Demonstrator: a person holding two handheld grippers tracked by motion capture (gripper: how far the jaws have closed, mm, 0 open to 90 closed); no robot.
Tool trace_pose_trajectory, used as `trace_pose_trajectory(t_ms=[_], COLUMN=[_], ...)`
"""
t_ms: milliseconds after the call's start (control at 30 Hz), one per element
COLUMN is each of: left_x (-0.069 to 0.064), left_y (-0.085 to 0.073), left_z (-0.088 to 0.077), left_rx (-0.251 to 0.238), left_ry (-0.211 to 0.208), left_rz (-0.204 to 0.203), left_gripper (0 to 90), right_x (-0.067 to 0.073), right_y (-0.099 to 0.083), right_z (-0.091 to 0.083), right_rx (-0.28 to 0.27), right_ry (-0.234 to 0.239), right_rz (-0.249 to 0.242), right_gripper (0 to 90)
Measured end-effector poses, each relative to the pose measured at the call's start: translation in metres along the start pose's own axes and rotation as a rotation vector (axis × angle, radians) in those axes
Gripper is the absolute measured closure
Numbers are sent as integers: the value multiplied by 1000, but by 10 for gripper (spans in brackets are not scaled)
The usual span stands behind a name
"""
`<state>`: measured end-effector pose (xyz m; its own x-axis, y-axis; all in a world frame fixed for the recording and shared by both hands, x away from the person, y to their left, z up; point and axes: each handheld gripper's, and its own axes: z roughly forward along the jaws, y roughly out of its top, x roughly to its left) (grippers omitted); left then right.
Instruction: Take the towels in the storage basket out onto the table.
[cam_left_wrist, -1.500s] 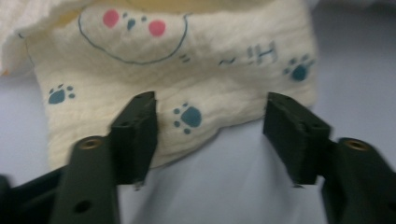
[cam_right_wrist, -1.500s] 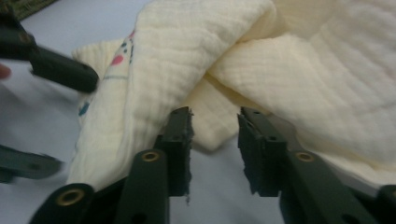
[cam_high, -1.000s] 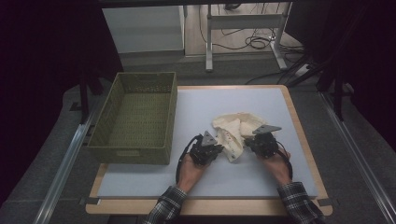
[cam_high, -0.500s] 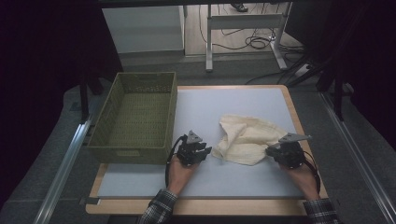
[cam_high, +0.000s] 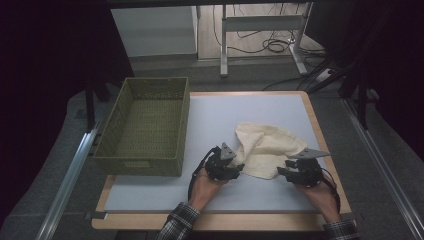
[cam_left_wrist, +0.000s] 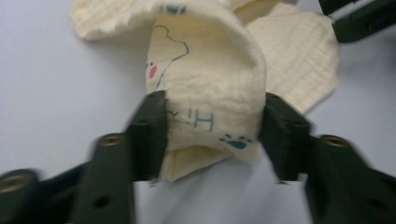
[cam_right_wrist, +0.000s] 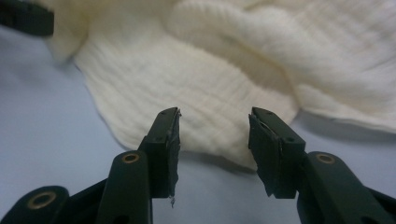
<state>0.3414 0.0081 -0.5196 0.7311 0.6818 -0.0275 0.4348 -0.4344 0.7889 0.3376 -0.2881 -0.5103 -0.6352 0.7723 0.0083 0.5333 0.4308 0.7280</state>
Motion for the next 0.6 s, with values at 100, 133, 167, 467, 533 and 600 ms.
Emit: trace_pose_trajectory(t_ms=[100, 133, 167, 467, 533, 600], left_x=[9, 12, 15, 31, 31, 29], left_y=[-1, -1, 0, -7, -12, -21], left_z=[0, -2, -6, -33, -30, -27], left_rx=[-2, -10, -17, -20, 39, 79], left_ry=[14, 19, 23, 54, 47, 29], left_rz=[-15, -30, -43, -120, -124, -126], left_gripper=[772, 810, 824, 826, 809, 772], right_x=[5, 5, 4, 1, -2, -3], right_y=[-5, -5, -4, 7, 5, 0], right_z=[11, 11, 11, -43, -53, -55], right_rx=[2, -4, -1, -32, -40, -10], right_ry=[-55, -44, -37, -75, -68, -38], right_rz=[-35, -28, -17, -40, -27, -18], right_gripper=[735, 804, 863, 886, 885, 879])
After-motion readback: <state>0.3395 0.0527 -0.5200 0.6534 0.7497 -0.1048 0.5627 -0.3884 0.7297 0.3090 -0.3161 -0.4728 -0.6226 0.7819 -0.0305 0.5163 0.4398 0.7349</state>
